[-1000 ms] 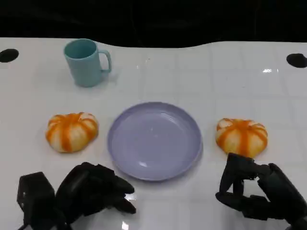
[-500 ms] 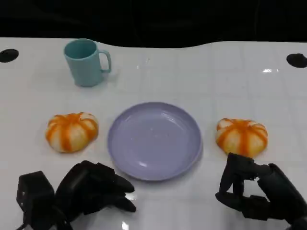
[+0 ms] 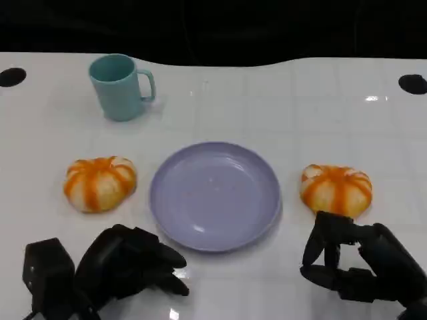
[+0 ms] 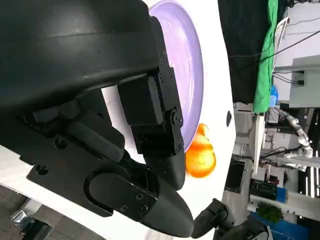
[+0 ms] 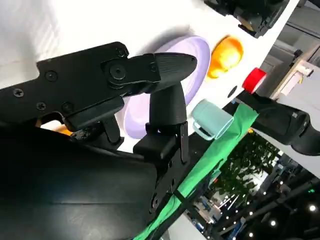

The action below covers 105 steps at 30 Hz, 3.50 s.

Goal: Grasp the bread from the table and place it into the plate.

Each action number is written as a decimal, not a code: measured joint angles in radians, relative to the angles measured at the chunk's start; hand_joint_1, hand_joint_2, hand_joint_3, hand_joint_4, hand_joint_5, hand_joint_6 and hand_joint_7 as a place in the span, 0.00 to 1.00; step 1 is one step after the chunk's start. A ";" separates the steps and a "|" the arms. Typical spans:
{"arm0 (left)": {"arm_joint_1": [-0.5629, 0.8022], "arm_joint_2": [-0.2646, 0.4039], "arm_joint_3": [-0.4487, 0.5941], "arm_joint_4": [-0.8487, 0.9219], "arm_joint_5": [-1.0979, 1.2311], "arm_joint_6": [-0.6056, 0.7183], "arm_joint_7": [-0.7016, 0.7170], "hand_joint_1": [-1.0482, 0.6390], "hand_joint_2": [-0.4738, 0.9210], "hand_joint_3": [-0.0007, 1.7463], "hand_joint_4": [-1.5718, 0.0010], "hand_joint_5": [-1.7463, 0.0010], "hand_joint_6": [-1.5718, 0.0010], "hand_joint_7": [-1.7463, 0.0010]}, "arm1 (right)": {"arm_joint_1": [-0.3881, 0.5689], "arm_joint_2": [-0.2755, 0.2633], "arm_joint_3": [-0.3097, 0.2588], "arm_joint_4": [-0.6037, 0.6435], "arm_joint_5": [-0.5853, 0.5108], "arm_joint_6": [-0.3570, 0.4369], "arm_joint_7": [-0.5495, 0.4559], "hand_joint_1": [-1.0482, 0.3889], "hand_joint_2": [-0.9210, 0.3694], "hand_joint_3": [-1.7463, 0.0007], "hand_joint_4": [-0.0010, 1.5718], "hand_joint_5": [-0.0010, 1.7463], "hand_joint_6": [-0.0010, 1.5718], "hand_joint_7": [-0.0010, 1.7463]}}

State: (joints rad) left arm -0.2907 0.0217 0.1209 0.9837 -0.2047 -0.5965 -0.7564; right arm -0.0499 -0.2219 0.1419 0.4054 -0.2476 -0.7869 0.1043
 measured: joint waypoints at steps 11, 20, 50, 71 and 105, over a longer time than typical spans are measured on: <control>0.000 -0.005 0.001 -0.003 -0.007 0.018 0.000 0.00 0.90 0.00 0.01 0.85 0.01 1.00 | -0.026 -0.099 -0.056 -0.176 -0.097 0.091 -0.013 0.35 0.00 0.89 0.15 0.45 0.27 0.12; 0.000 -0.008 0.005 -0.003 -0.026 0.026 -0.001 0.00 0.90 0.00 0.01 0.86 0.02 1.00 | -0.027 -0.139 -0.077 -0.294 -0.285 0.237 -0.076 0.30 0.00 0.96 0.12 0.27 0.22 0.02; 0.009 -0.006 -0.003 -0.012 -0.020 0.025 0.000 0.00 0.90 0.00 0.01 0.86 0.01 1.00 | -0.265 -0.180 0.131 -0.017 -0.582 0.489 -0.229 0.26 0.02 1.00 0.09 0.19 0.16 0.00; 0.017 -0.001 -0.019 -0.013 0.006 -0.024 0.000 0.00 0.93 0.01 0.02 0.86 0.02 1.00 | -0.482 -0.142 0.276 0.449 -0.561 0.484 -0.347 0.31 0.01 0.98 0.19 0.15 0.22 0.02; 0.036 -0.004 -0.022 -0.049 0.011 -0.024 0.014 0.00 0.93 0.00 0.02 0.85 0.02 1.00 | -0.569 -0.069 0.255 0.679 -0.453 0.233 -0.856 0.68 0.53 0.19 0.63 1.00 0.48 1.00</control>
State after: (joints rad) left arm -0.2543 0.0174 0.0987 0.9350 -0.1938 -0.6202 -0.7427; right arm -0.6194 -0.2906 0.3970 1.0846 -0.7010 -0.5535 -0.7520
